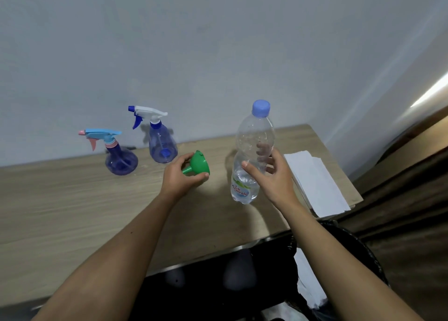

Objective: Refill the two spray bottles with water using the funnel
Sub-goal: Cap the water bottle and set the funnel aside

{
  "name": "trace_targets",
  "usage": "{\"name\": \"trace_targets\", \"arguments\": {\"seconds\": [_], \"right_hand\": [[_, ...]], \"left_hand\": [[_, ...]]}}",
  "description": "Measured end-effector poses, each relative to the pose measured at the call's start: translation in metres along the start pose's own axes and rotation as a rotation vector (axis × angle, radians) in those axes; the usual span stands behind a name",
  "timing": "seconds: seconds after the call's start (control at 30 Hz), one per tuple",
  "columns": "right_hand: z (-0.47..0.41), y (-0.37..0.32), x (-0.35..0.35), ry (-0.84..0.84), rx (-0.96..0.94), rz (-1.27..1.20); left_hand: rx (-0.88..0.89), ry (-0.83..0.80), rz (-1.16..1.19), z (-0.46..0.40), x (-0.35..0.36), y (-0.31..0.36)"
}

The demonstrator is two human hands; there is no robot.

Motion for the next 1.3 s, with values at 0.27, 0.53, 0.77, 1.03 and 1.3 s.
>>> {"name": "trace_targets", "arguments": {"seconds": [0.27, 0.53, 0.77, 1.03, 1.3], "right_hand": [[-0.059, 0.003, 0.018, -0.014, 0.01, -0.033], [-0.118, 0.0, 0.042, -0.047, -0.007, -0.013], [-0.15, -0.001, 0.064, -0.072, -0.011, -0.035], [-0.168, 0.004, 0.069, -0.105, -0.035, -0.028], [-0.177, 0.011, 0.073, -0.15, -0.038, -0.036]], "left_hand": [[0.043, -0.054, -0.241, -0.051, 0.007, 0.006], [0.067, -0.071, -0.317, -0.075, 0.024, -0.004], [0.062, -0.052, -0.315, -0.097, 0.03, -0.011], [0.089, -0.018, -0.273, -0.102, 0.029, -0.019], [0.1, 0.011, -0.224, -0.103, 0.035, -0.024]]}}
Point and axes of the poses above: each hand's wrist, its own z-axis away from the middle knuckle, its own x-axis out of the palm, y = z × x, the point moved 7 cm from there along -z, towards the middle knuckle, and after that the axes turned 2 degrees about -y, right-handed, at the moved point
